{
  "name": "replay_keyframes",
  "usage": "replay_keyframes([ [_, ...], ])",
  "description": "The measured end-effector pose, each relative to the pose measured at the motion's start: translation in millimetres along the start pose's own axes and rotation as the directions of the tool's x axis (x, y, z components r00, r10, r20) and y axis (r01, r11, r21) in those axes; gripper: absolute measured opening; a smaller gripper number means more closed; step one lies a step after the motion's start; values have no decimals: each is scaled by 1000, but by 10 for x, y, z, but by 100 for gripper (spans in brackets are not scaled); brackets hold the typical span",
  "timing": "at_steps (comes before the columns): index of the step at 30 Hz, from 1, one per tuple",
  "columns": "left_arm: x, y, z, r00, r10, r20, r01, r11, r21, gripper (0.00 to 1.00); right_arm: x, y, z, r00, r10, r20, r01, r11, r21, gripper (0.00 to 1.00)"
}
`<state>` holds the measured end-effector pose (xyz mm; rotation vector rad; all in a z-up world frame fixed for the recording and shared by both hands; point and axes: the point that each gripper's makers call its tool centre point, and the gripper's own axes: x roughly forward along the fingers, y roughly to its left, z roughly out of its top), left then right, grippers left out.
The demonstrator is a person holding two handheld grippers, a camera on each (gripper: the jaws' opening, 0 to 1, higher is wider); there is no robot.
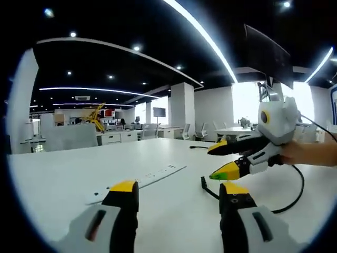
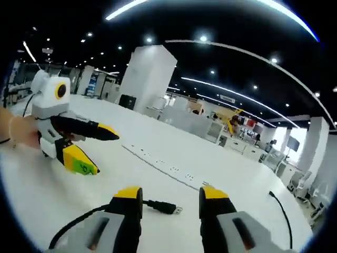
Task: Locate the USB plug end of the data cable currently connected to the USB port on the desk. Grip the plug, withdraw it from the port, and place it onto the desktop.
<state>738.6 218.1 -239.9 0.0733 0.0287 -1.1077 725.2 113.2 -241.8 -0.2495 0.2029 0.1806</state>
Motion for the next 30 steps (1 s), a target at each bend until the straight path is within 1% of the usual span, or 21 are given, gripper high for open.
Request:
replay_keyframes([
  [2,-56,-15,18,1000,16,0,-16,1000,6,63,-58,38,29,1000,-1,15,0,999,50,48],
  [4,-112,-31,35,999,32,0,-32,999,13,63,-116,77,58,1000,-2,30,-1,995,100,49],
  [6,-177,-51,78,999,50,12,-50,999,13,63,-179,114,75,999,-9,38,5,995,104,49],
  [10,-343,-100,196,996,81,36,-82,997,11,63,-363,179,154,996,-38,75,27,990,135,49],
  [13,-534,-174,297,994,94,57,-95,995,9,63,-532,243,208,994,-52,99,38,990,137,49],
  [17,-774,-252,362,991,110,70,-110,994,-1,63,-727,326,244,991,-69,111,54,989,140,53],
  [20,-939,-289,401,989,126,80,-126,992,-5,63,-884,385,287,989,-86,122,67,987,148,53],
  [21,-1003,-297,417,987,134,84,-134,991,-8,64,-901,390,293,988,-88,124,69,986,149,53],
  [22,-1067,-296,443,984,147,96,-146,989,-12,64,-965,402,324,986,-99,134,77,985,157,54],
  [25,-1275,-291,498,977,186,106,-185,983,-18,64,-1121,443,395,981,-115,155,88,981,173,54],
  [27,-1397,-275,542,970,216,113,-217,976,-3,65,-1213,467,438,979,-122,163,92,979,183,54],
  [30,-1572,-281,611,962,241,125,-243,970,6,65,-1344,510,497,975,-130,181,93,975,200,55],
])
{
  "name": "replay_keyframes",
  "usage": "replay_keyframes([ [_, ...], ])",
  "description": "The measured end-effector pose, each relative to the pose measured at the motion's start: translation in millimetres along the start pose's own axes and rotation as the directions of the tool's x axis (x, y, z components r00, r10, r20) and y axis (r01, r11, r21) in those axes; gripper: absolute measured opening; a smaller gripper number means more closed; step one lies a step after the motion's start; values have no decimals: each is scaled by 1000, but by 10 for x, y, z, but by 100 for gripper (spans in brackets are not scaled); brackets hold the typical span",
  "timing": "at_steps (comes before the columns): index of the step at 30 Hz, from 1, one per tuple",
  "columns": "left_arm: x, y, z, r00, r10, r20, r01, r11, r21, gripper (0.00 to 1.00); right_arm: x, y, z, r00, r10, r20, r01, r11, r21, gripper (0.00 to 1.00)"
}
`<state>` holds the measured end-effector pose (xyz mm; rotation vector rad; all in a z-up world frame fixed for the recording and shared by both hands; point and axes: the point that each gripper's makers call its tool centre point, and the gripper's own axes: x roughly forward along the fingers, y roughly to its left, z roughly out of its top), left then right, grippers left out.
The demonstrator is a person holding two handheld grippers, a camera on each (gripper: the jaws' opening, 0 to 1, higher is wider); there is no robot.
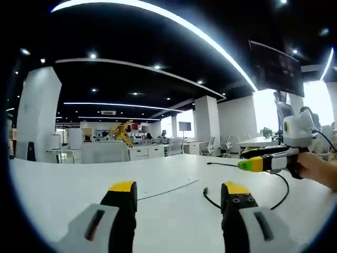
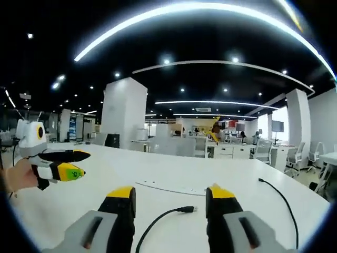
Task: Locate the USB plug end of the data cable currently connected to the USB port on the desk. Grip the plug, withdraw it from the port, and place it onto the desktop.
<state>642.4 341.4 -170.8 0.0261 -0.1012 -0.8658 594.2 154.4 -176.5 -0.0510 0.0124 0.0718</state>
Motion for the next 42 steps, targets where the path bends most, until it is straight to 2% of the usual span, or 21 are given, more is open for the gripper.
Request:
replay_keyframes([
  [2,-110,29,60,1000,17,8,-17,1000,6,65,-84,19,48,1000,-8,16,8,1000,20,55],
  [6,-340,69,132,999,47,14,-47,999,20,65,-244,63,151,998,-37,56,37,999,-7,57],
  [8,-449,101,165,998,66,24,-66,998,3,65,-322,77,206,996,-52,77,54,998,-17,57],
  [14,-686,135,195,993,112,31,-112,994,-17,65,-548,96,283,990,-84,109,89,995,-36,57],
  [20,-881,153,208,986,163,24,-164,986,42,66,-793,38,328,981,-123,148,125,992,-6,57],
  [24,-1038,158,167,981,192,25,-193,980,48,66,-963,-37,339,970,-164,180,165,986,12,56],
  [29,-1235,211,94,970,242,40,-243,970,31,66,-1156,-137,277,957,-213,197,213,977,23,56],
  [34,-1387,276,0,956,290,37,-292,955,54,66,-1299,-197,171,946,-252,205,251,967,34,56],
  [39,-1509,370,-98,941,338,30,-339,940,36,66,-1316,-191,19,946,-264,188,259,964,51,56],
  [42,-1587,444,-130,927,373,35,-374,927,37,66,-1305,-191,-51,943,-280,179,276,960,44,56],
])
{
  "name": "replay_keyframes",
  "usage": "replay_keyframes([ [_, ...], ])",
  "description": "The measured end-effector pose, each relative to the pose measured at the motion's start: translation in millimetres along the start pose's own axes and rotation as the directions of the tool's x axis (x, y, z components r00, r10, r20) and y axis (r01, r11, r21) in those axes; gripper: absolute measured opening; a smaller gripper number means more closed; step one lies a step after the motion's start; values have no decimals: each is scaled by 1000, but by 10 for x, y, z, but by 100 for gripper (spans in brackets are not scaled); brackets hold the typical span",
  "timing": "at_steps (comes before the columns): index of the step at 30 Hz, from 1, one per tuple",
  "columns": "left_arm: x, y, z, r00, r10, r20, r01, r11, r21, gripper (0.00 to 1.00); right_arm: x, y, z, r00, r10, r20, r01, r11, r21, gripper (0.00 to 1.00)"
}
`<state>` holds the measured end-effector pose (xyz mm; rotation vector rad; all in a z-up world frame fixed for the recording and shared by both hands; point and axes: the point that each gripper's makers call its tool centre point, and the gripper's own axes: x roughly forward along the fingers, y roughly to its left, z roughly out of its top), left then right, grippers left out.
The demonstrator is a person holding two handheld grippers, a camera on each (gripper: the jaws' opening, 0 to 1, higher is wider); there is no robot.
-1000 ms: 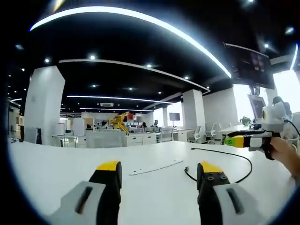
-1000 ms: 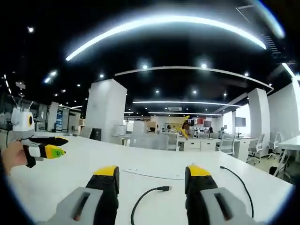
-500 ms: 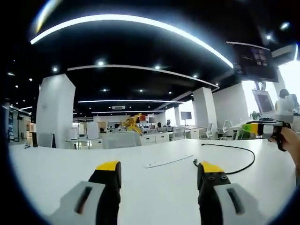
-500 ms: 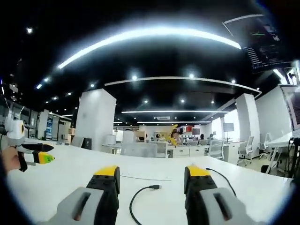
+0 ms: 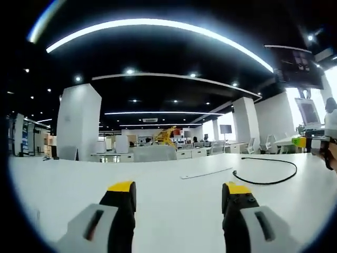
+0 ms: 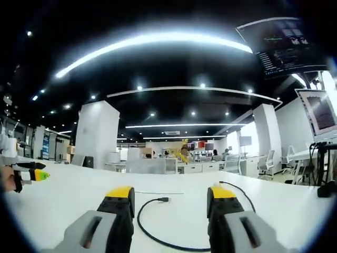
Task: Locate the USB plug end of the data cable currently connected to the USB port on the desk. Grip the plug, withdraw it from the port, and place it onto the desktop.
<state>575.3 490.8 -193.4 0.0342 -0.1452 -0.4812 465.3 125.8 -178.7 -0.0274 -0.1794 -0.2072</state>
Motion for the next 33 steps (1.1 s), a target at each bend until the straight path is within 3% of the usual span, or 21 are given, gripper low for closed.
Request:
replay_keyframes([
  [7,-102,185,-54,997,73,7,-73,997,16,66,19,9,-98,1000,-11,-9,11,1000,4,56],
  [17,-167,285,-56,992,126,18,-126,991,32,66,3,-4,-49,999,-26,21,26,1000,-14,56],
  [33,-189,299,-96,992,129,12,-130,991,35,66,-37,-94,-126,998,-56,3,56,998,-2,55],
])
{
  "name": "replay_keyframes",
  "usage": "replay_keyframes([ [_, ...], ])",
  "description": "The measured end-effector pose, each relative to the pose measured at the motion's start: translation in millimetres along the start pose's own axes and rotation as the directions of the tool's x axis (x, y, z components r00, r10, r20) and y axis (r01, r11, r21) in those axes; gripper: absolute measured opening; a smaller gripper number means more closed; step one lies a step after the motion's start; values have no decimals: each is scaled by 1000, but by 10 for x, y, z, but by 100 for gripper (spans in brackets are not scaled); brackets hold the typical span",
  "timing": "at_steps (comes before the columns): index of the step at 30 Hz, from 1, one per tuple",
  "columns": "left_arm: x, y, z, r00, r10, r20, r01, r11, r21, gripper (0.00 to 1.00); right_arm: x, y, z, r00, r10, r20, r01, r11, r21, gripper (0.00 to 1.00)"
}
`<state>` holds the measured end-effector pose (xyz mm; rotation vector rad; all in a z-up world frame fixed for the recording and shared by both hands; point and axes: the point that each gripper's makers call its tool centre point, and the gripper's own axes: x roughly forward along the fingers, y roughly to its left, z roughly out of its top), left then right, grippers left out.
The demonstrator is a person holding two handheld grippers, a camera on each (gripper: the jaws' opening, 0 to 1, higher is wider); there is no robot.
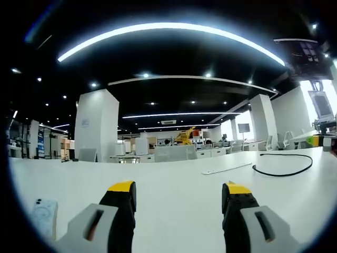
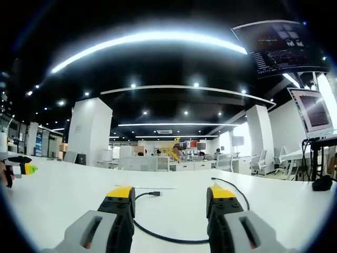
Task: Locate the USB plug end of the data cable currently connected to the USB port on the desk. Grip the plug, withdraw it from the port, and place it onto the desktop.
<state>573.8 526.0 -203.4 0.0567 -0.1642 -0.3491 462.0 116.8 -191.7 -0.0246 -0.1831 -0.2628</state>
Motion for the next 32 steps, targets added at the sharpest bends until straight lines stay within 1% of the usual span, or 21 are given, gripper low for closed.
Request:
replay_keyframes([
  [14,-17,-9,-39,1000,-6,-8,6,1000,20,66,-20,23,-33,1000,-2,-2,2,1000,-8,55],
  [32,-7,1,-80,1000,-10,-18,10,1000,13,66,-19,29,-51,1000,-2,-1,2,1000,-3,55],
])
